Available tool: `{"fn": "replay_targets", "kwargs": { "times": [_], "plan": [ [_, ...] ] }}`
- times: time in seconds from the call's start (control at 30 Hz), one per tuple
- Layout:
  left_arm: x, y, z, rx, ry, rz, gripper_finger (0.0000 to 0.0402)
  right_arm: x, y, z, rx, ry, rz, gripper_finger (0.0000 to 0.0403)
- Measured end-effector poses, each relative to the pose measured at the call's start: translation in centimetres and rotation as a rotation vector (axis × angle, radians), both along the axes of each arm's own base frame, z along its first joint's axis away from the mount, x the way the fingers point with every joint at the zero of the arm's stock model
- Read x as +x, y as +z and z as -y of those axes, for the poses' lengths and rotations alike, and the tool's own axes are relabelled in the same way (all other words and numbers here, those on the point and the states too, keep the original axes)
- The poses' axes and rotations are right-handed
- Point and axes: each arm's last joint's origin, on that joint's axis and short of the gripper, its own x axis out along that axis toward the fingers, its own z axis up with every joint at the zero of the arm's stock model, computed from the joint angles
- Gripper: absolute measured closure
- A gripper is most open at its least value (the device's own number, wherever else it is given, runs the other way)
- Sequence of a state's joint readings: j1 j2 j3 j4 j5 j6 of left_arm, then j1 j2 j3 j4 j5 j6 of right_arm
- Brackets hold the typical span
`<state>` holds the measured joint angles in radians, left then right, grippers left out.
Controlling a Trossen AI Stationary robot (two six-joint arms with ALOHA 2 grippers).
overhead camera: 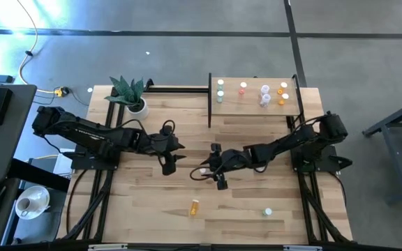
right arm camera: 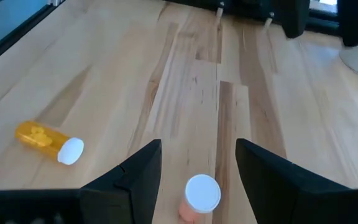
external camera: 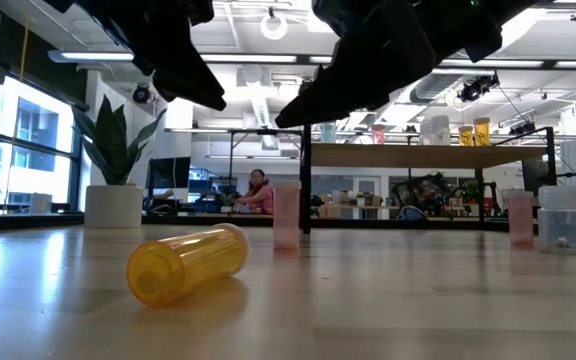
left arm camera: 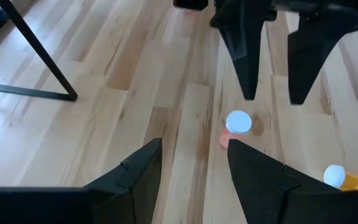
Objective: Pick and place medicine bottles onto shelf by color
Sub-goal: Put the bottom pink pill bottle on the shelf aligned with the other pink pill bottle
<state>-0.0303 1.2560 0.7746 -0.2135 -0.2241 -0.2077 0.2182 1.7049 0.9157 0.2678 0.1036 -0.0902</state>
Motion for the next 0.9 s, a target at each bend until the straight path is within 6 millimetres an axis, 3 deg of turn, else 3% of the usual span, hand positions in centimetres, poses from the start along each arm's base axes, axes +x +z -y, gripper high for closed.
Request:
{"fn": "replay_targets", "kwargs": {
  "times": [0.9],
  "plan": [
    [0.0, 0.0, 0.0, 0.002, 0.001, 0.001, 0.0229, 1.2, -4.3, 1.0, 0.004, -0.038, -0.093, 0.0205]
  ]
}}
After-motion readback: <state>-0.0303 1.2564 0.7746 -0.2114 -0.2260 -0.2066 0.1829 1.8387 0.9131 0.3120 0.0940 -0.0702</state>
